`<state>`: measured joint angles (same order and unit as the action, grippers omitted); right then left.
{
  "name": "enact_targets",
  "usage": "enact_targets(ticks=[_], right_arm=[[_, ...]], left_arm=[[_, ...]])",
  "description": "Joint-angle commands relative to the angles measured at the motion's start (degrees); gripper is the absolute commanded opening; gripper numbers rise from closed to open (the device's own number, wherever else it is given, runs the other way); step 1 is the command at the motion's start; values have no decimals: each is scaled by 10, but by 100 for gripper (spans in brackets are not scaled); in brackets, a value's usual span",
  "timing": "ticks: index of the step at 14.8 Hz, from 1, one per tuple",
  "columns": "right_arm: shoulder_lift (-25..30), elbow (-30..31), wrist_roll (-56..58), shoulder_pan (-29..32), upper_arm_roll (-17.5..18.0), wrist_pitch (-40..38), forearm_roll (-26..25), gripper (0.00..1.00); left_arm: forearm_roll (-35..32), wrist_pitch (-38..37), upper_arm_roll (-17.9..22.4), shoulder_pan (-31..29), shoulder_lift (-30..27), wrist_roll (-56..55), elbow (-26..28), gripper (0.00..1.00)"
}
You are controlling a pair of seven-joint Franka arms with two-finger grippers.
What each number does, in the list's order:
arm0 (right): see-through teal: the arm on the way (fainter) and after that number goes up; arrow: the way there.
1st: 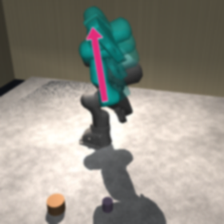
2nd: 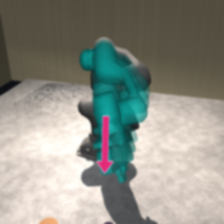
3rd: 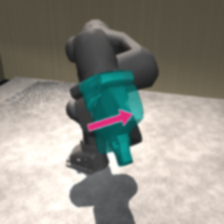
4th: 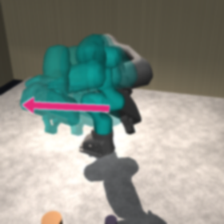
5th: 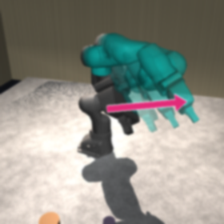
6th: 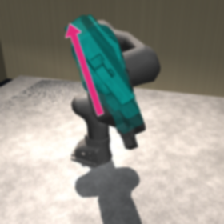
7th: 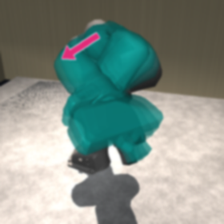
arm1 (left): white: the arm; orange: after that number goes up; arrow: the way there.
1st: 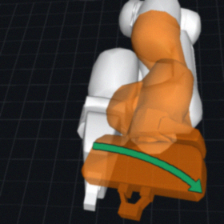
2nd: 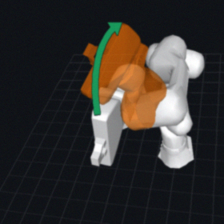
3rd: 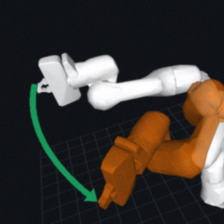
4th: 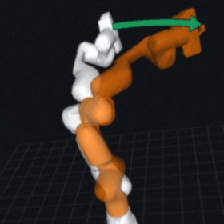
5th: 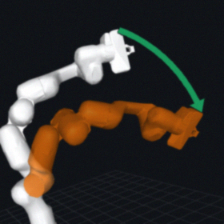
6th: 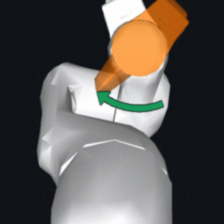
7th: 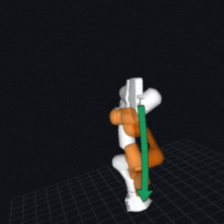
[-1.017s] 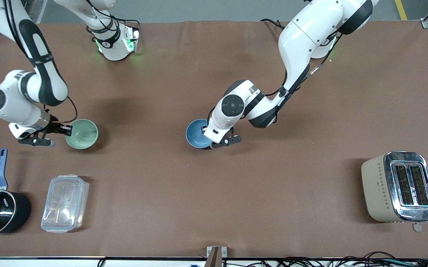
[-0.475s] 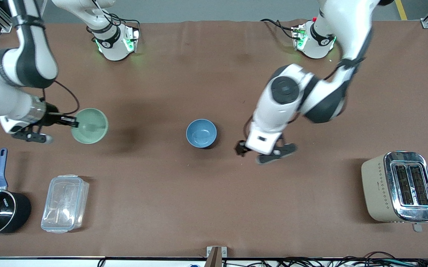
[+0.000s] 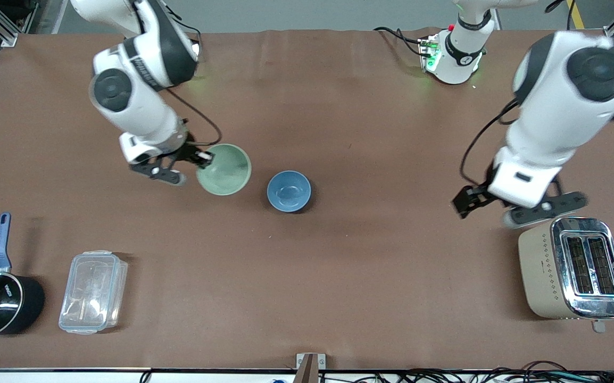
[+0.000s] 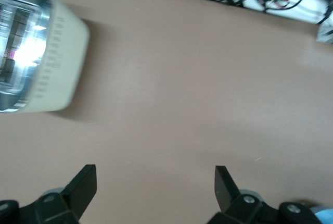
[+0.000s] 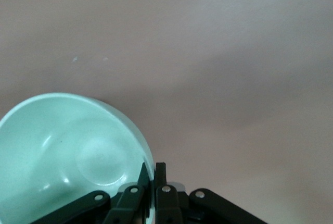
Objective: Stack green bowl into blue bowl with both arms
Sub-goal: 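Carry the green bowl with the right gripper over the blue bowl, then lower the green bowl into the blue bowl and open the right gripper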
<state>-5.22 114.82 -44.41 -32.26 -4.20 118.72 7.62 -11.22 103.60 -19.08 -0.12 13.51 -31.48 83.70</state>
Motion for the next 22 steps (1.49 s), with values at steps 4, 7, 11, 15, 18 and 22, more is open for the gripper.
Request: enact_targets(ticks=[4, 7, 11, 15, 18, 22], right_arm=[[-109, -63, -94, -84, -10, 57, 6, 0], [-135, -62, -119, -103, -10, 99, 6, 0], [-156, -54, -133, -116, -10, 143, 6, 0], [-175, -48, -151, -130, -10, 176, 6, 1], [-175, -46, -149, -124, -11, 174, 6, 1], [-176, -28, -148, -119, -12, 196, 5, 1]], left_arm=[[28, -98, 5, -44, -80, 121, 13, 100], [100, -141, 81, -30, -117, 170, 28, 100], [111, -165, 143, 16, -169, 209, 76, 100], [110, -168, 140, 13, -178, 211, 86, 100], [110, -172, 126, 14, -179, 210, 86, 100], [107, -173, 119, 11, -183, 210, 86, 100]])
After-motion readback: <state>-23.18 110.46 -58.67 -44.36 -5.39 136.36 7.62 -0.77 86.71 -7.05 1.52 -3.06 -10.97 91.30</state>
